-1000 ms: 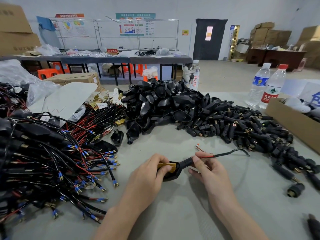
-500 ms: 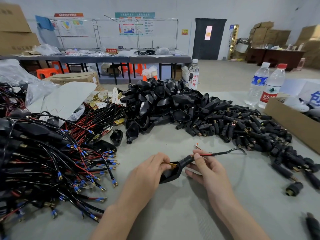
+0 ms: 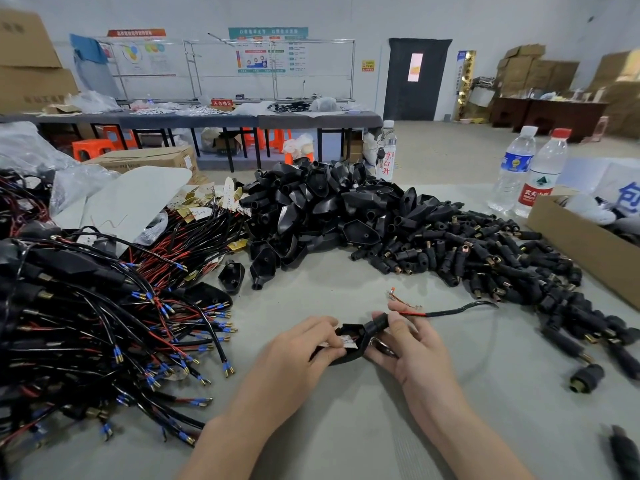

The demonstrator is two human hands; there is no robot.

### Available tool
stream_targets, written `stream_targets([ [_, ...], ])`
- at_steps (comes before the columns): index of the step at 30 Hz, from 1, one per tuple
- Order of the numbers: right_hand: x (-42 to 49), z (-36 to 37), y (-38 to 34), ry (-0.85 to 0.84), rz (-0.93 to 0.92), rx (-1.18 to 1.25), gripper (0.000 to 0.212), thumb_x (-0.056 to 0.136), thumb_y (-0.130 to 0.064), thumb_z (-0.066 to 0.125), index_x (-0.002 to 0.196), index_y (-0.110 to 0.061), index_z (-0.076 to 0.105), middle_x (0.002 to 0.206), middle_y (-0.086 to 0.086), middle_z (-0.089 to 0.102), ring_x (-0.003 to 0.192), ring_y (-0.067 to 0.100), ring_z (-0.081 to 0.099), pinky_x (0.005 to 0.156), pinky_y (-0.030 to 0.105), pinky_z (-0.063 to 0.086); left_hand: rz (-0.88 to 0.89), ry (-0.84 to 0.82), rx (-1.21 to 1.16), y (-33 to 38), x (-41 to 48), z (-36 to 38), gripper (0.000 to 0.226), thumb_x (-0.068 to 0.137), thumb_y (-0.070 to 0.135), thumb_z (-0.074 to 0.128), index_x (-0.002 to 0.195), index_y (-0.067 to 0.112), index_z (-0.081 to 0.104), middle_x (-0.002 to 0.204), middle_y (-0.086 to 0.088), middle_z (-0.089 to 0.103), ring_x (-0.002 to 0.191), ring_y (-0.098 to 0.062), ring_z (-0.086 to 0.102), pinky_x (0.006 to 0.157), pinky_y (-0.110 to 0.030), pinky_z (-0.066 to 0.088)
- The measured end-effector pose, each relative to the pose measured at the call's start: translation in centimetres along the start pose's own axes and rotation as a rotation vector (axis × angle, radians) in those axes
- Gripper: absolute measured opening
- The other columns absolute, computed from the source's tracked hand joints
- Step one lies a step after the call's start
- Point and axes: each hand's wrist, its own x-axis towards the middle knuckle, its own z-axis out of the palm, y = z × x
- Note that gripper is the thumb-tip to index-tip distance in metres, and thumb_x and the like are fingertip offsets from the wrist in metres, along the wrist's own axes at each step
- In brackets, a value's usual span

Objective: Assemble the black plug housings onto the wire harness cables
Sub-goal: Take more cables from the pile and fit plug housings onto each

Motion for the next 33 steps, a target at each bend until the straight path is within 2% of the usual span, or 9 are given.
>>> stream_targets([
  [3,0.2,-0.1,-0.1,0.046,0.036,0.035,0.022,0.105,-0.017,0.045,0.114,-0.008,0.062,0.1,0.014,0.067,0.096,0.03,0.069,0.067,0.035,0.062,0.032,-0.04,0.012,0.3,-0.2,-0.4,0.018,0.094,0.043,0.055,0.092,0.029,0.065,0.118,0.026,0.06,0.108,-0.001,0.06,0.091,-0.035,0.049],
  [6,0.3,-0.1,-0.2,0.08,0.036,0.022,0.023,0.105,-0.019,0.044,0.109,-0.009,0.065,0.1,0.015,0.068,0.087,0.023,0.072,0.063,0.03,0.061,0.035,-0.068,0.017,0.5,-0.4,-0.6,0.027,0.09,0.054,0.054,0.095,0.03,0.066,0.118,0.026,0.059,0.109,0.001,0.058,0.093,-0.031,0.047],
  [9,0.3,-0.3,-0.2,0.112,0.008,-0.019,0.022,0.104,-0.018,0.048,0.107,-0.01,0.068,0.102,0.015,0.07,0.081,0.016,0.074,0.062,0.026,0.06,0.032,-0.076,0.02,0.3,-0.4,-0.4,0.014,0.089,0.042,0.065,0.096,0.03,0.064,0.118,0.025,0.059,0.108,-0.002,0.059,0.091,-0.034,0.048],
  [12,0.4,-0.5,-0.3,0.159,-0.046,-0.066,0.019,0.102,-0.017,0.053,0.104,-0.012,0.071,0.108,0.011,0.07,0.091,0.017,0.071,0.063,0.024,0.059,0.022,-0.058,-0.011,0.0,-0.3,-0.2,0.009,0.089,0.032,0.069,0.096,0.031,0.064,0.117,0.023,0.06,0.108,-0.004,0.06,0.092,-0.036,0.048],
  [18,0.3,-0.4,-0.4,0.196,-0.108,-0.118,0.017,0.101,-0.017,0.055,0.102,-0.012,0.07,0.111,0.008,0.071,0.086,0.011,0.074,0.059,0.022,0.058,0.013,-0.016,-0.004,0.2,-0.2,-0.4,0.018,0.088,0.043,0.06,0.105,0.041,0.056,0.121,0.029,0.054,0.117,0.0,0.054,0.098,-0.029,0.045],
  [25,0.2,-0.4,-0.6,0.211,-0.104,-0.119,0.016,0.101,-0.017,0.055,0.103,-0.01,0.07,0.095,0.009,0.076,0.084,0.017,0.075,0.059,0.021,0.058,-0.011,-0.001,-0.009,0.5,-0.2,-0.6,0.017,0.091,0.036,0.063,0.107,0.039,0.059,0.121,0.029,0.053,0.117,0.0,0.052,0.097,-0.024,0.043],
  [30,0.3,-0.2,-0.5,0.202,-0.076,-0.086,0.015,0.1,-0.015,0.055,0.102,-0.01,0.069,0.087,0.006,0.078,0.082,0.02,0.076,0.059,0.022,0.058,-0.117,0.058,-0.13,1.0,0.0,-0.6,0.007,0.097,0.035,0.057,0.099,0.04,0.061,0.095,0.021,0.062,0.079,-0.005,0.058,0.069,-0.016,0.041],
  [32,0.2,-0.2,-0.5,0.187,-0.065,-0.067,0.015,0.1,-0.016,0.056,0.104,-0.011,0.07,0.088,0.005,0.078,0.083,0.021,0.076,0.06,0.022,0.058,-0.209,0.072,-0.273,1.1,0.2,-0.7,0.014,0.098,0.026,0.058,0.099,0.04,0.063,0.082,0.009,0.065,0.065,-0.01,0.054,0.062,-0.026,0.042],
  [33,0.1,-0.2,-0.5,0.175,-0.057,-0.054,0.015,0.1,-0.016,0.056,0.104,-0.012,0.07,0.089,0.005,0.078,0.084,0.022,0.076,0.06,0.022,0.058,-0.253,0.081,-0.351,1.1,0.3,-0.8,0.016,0.099,0.022,0.058,0.1,0.037,0.064,0.084,0.005,0.068,0.069,-0.019,0.057,0.065,-0.033,0.046],
])
